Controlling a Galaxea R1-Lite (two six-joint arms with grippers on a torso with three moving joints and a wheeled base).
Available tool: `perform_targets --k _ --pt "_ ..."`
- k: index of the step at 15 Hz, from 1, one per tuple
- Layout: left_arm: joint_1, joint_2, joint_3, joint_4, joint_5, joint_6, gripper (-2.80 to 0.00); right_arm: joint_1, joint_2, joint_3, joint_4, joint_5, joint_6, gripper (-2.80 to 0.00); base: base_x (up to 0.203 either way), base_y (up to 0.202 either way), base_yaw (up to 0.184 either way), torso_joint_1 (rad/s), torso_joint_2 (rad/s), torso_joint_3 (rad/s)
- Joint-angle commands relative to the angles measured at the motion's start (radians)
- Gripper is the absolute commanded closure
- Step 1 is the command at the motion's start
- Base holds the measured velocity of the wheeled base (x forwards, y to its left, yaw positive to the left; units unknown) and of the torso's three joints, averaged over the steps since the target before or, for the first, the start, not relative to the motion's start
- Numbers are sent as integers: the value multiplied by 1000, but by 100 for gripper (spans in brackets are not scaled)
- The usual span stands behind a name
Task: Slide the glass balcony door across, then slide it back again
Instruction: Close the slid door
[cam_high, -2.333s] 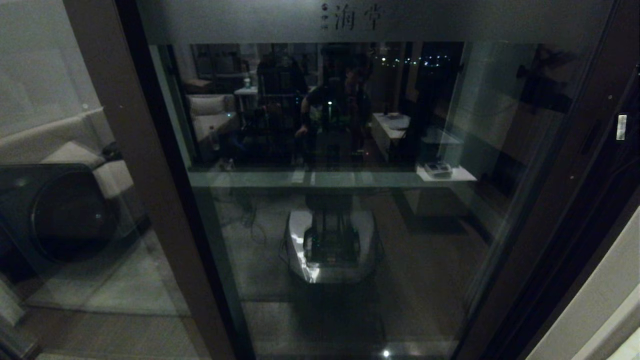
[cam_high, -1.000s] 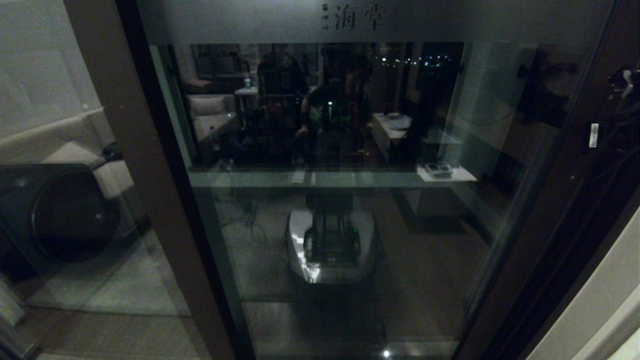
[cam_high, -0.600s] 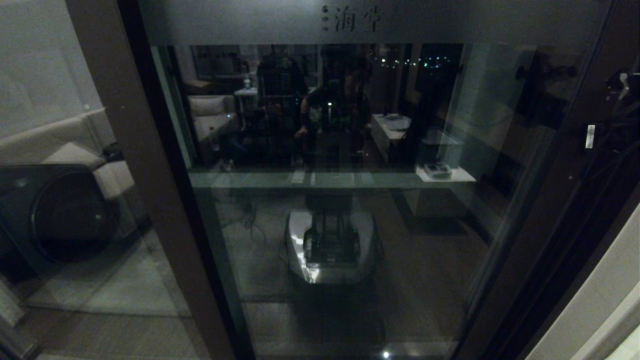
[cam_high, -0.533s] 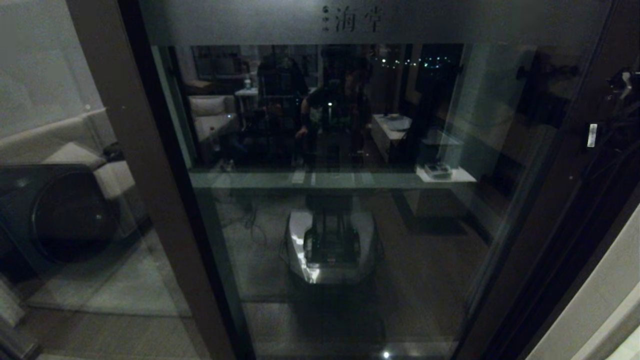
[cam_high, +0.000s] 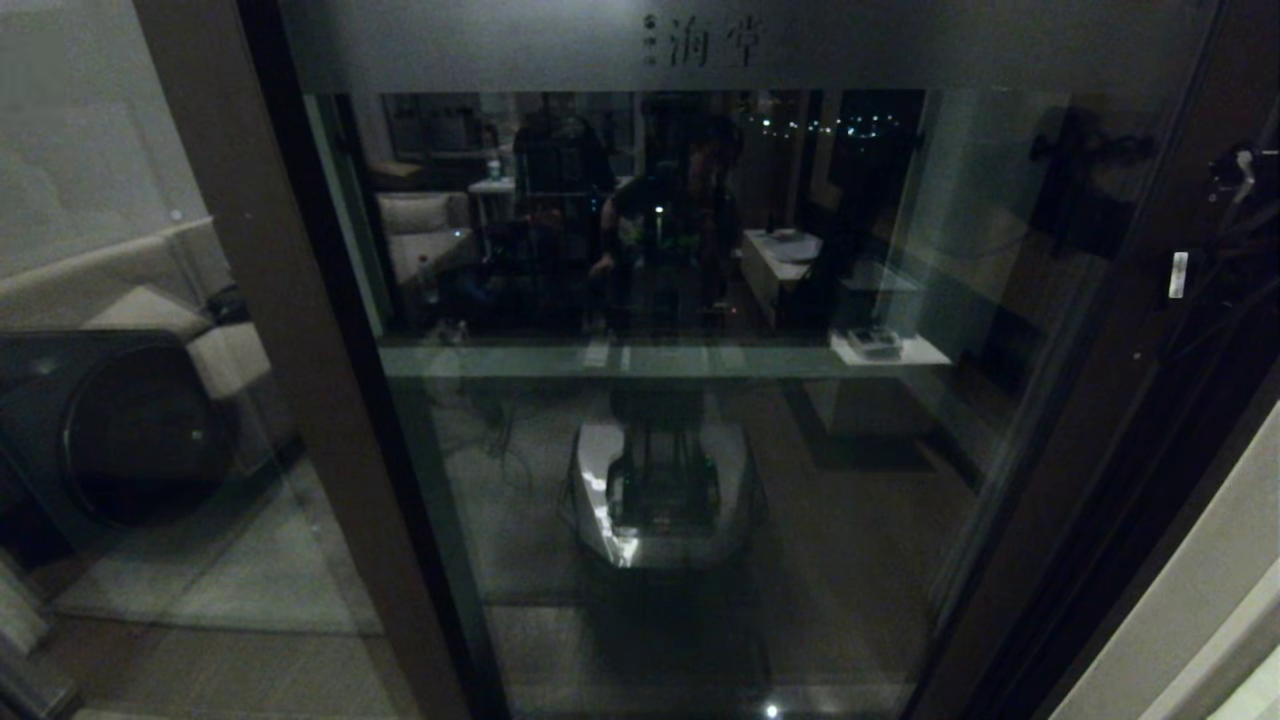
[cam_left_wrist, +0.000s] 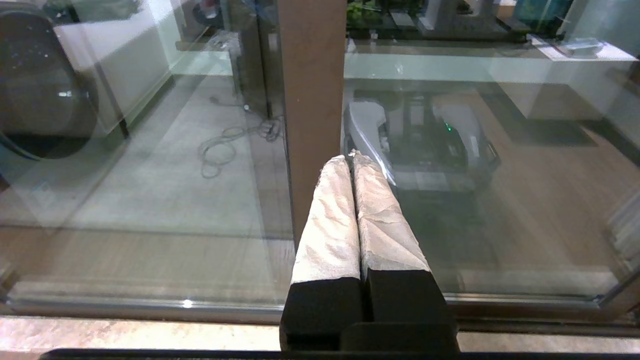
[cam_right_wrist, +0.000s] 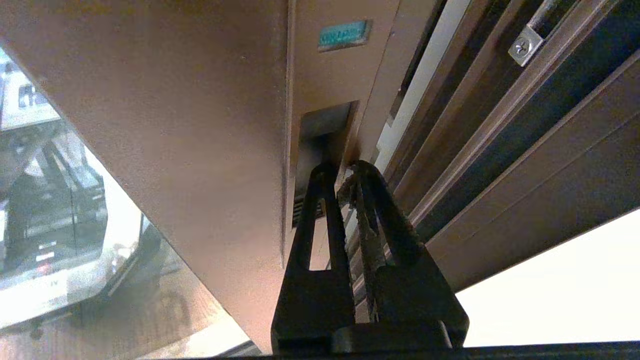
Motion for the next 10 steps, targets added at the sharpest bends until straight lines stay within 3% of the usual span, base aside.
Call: perform_targets --k 1,10 --pt "0 0 0 0 0 0 0 -1 5 -1 -1 0 -1 0 0 0 0 0 0 0" --pt "0 0 0 0 0 0 0 -5 25 -3 -53 -28 -3 0 0 0 0 0 0 0"
